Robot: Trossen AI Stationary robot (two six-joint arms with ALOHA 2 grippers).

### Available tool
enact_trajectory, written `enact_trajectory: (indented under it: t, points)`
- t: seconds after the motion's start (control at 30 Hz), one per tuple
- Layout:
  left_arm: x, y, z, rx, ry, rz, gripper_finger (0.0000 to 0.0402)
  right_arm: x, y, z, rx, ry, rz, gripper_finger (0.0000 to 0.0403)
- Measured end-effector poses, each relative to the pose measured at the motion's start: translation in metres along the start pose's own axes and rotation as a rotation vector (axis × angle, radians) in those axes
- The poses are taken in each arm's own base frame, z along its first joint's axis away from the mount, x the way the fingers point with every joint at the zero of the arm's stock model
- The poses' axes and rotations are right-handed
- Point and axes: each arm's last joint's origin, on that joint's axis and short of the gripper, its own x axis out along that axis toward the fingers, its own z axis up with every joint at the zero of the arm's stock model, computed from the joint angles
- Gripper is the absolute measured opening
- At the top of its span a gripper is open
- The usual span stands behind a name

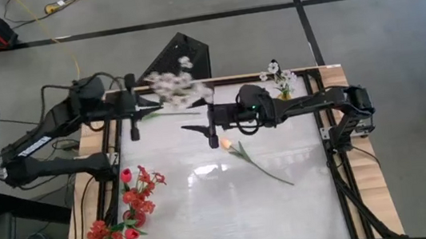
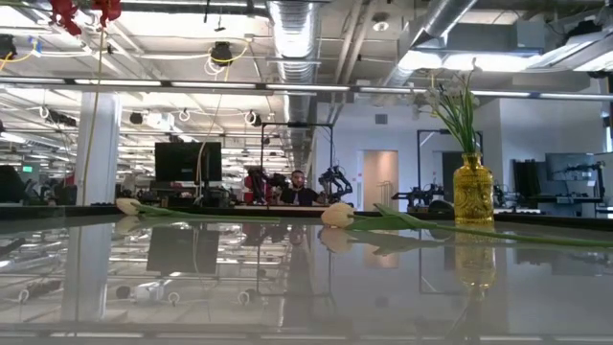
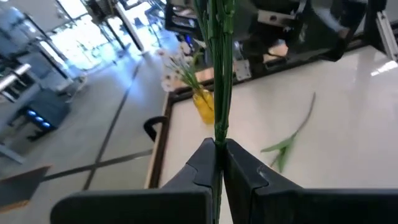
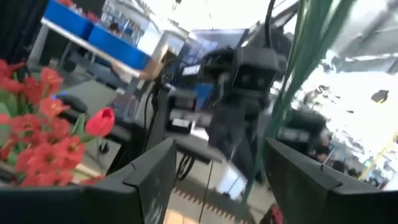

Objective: Sort flowers into vase by color
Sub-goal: Put the white flowers into the yellow vase

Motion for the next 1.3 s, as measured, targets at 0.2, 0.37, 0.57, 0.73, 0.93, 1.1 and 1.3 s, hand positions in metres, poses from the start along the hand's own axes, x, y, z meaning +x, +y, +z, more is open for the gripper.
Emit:
enact_trajectory:
  t: [0.2,0.37,0.57,0.73,0.93,1.1,1.3]
  points:
    - [0.029,0.000,0.002,0.026,-0.014,-0.032,0.0000,0.002,-0.003,-0.004,0.008,-0.028,-0.010,0.0265]
    - [0.048,-0.002,0.004,0.054,-0.039,-0.051,0.0000,0.001,-0.007,-0.006,0.044,-0.020,-0.036,0.0265]
    - [0.062,-0.004,0.003,0.067,-0.030,-0.071,0.0000,0.001,-0.008,-0.007,0.056,-0.017,-0.041,0.0258]
    - [0.064,-0.003,0.001,0.075,-0.017,-0.062,0.0000,0.001,-0.010,-0.009,0.074,0.027,-0.113,0.0216]
    - [0.052,-0.002,0.006,0.096,-0.034,-0.015,0.0000,0.001,-0.009,-0.013,0.044,0.087,-0.114,0.0175]
    - [0.043,-0.003,0.008,0.097,-0.047,-0.013,0.0000,0.001,-0.011,-0.014,0.031,0.087,-0.131,0.0170]
    - [0.044,-0.005,0.006,0.090,-0.039,-0.048,0.0000,0.000,-0.013,-0.015,0.047,0.087,-0.128,0.0186]
